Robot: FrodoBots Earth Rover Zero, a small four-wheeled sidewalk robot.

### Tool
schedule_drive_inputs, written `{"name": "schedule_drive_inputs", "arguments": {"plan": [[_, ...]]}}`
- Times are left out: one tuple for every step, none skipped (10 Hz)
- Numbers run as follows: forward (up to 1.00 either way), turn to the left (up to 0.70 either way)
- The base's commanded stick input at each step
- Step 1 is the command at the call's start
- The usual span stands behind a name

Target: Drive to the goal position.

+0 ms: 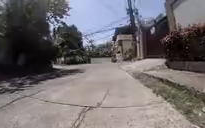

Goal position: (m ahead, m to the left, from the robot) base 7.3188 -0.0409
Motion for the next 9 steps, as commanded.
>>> {"name": "schedule_drive_inputs", "arguments": {"plan": [[1.00,-0.34],[1.00,-0.22],[1.00,0.06],[1.00,0.06],[1.00,0.06],[1.00,0.06],[1.00,0.06],[1.00,0.06],[1.00,0.06]]}}
